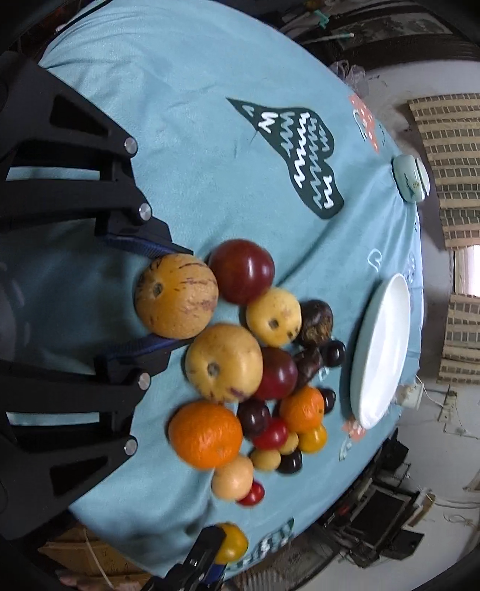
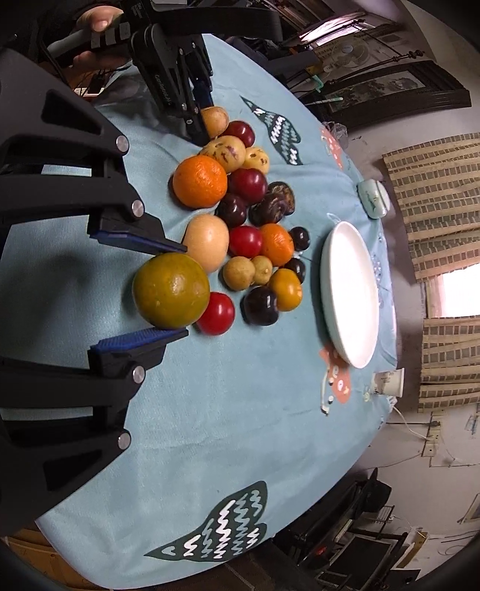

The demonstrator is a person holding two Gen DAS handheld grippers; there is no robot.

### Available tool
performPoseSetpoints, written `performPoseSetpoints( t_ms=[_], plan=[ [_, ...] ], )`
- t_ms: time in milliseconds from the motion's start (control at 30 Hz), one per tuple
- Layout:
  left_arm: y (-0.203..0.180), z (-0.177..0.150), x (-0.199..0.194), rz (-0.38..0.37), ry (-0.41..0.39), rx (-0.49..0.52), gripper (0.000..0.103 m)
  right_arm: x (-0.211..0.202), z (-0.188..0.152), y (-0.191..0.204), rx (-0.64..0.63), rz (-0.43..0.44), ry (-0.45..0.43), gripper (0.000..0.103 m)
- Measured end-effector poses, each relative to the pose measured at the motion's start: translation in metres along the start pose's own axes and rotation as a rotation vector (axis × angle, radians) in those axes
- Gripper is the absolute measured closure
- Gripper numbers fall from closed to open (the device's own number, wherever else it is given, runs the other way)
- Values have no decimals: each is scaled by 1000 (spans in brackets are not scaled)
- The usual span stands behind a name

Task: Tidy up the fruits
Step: 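Grasp the green-yellow citrus with the right tool while the left tool grasps the striped melon-pear, then carry both fruits to the white plate and release them there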

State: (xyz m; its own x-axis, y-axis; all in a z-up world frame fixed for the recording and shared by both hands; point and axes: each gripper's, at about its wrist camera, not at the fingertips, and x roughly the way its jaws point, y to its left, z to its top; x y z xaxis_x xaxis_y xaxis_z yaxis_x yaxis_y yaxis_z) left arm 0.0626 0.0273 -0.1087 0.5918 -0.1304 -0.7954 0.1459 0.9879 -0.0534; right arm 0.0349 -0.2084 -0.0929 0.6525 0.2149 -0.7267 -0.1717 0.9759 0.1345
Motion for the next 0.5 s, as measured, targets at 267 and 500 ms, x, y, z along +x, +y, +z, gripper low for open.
performPoseSetpoints(
  t_ms=[267,500],
  plan=[
    [-4,9,-41,-39,-63,-5,64,-12,8,0,11,38,-44,64],
    [-23,66,-67,-28,-127,76,63,-21,41,-4,-18,53,-93,64]
  ],
)
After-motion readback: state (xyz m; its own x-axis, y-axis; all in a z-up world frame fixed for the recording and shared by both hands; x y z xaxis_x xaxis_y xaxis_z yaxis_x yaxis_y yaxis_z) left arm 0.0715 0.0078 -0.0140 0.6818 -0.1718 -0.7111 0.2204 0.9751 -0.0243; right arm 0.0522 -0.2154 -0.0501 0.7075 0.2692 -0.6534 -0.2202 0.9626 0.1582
